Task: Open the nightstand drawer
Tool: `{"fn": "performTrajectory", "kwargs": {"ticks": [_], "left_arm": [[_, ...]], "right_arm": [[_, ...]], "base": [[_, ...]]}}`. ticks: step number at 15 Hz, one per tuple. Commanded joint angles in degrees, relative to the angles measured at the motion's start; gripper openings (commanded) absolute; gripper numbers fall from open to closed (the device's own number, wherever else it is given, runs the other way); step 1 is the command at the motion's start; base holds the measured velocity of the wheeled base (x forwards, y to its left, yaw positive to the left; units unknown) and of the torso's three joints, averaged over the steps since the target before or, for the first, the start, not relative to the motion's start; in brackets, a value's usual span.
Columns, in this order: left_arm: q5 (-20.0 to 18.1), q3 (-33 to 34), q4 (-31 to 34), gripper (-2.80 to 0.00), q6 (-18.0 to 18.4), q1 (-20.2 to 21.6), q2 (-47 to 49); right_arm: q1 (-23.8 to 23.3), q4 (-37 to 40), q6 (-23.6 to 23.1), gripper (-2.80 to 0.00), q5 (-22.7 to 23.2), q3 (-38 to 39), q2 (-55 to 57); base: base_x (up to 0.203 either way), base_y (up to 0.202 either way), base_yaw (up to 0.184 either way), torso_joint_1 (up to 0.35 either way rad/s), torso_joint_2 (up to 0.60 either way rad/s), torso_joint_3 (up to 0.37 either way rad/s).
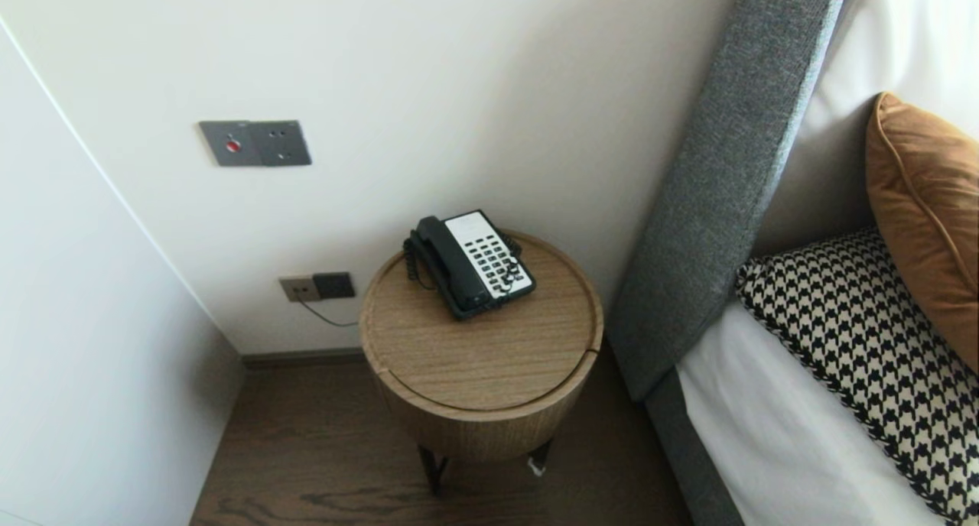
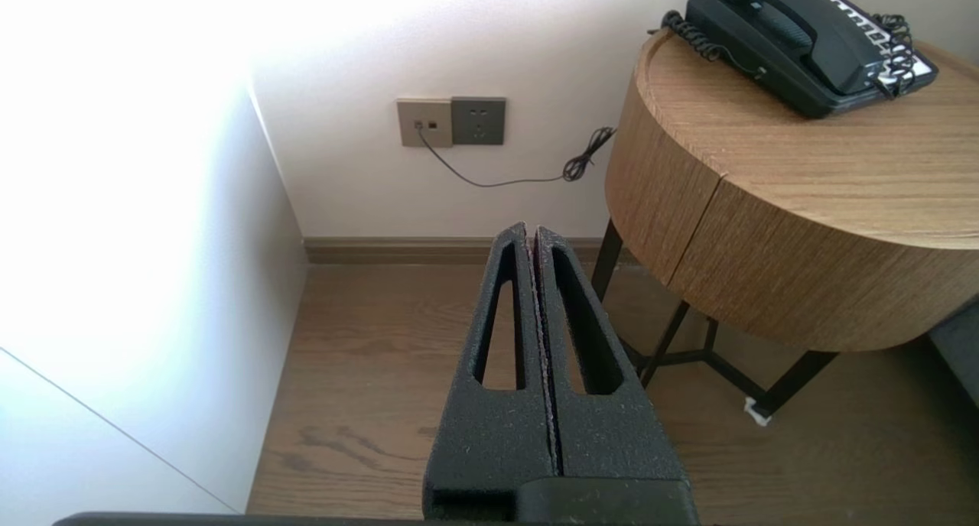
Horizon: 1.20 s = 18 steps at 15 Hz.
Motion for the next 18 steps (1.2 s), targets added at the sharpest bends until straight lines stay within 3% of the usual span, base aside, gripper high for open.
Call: {"fn": "performTrajectory", "kwargs": {"ticks": [1, 6, 13, 18], "left_arm": [[0.03, -0.1, -0.03, -2.8, -0.03, 0.0, 0.0], [0.02, -0.08, -0.03, -2.8, -0.03, 0.0, 0.0], [0.09, -0.1, -0.03, -2.8, -0.03, 0.0, 0.0], [0.05, 0.01, -0.03, -2.8, -0.03, 0.0, 0.0]], "right_arm": [[0.04, 2.17, -0.12, -2.8, 0.36, -3.63, 0.31], [0.13, 15.07, -0.2, -2.8, 1.34, -21.88, 7.92], [1.45, 16.03, -2.7, -2.8, 1.47, -44.43, 35.37], [8.27, 15.87, -4.17, -2.8, 0.28, -58.29, 50.61]], "base": [[0.0, 0.0, 0.0, 0.0, 0.0, 0.0], [0.0, 0.0, 0.0, 0.0, 0.0, 0.0], [0.0, 0.0, 0.0, 0.0, 0.0, 0.0], [0.0, 0.0, 0.0, 0.0, 0.0, 0.0]]}}
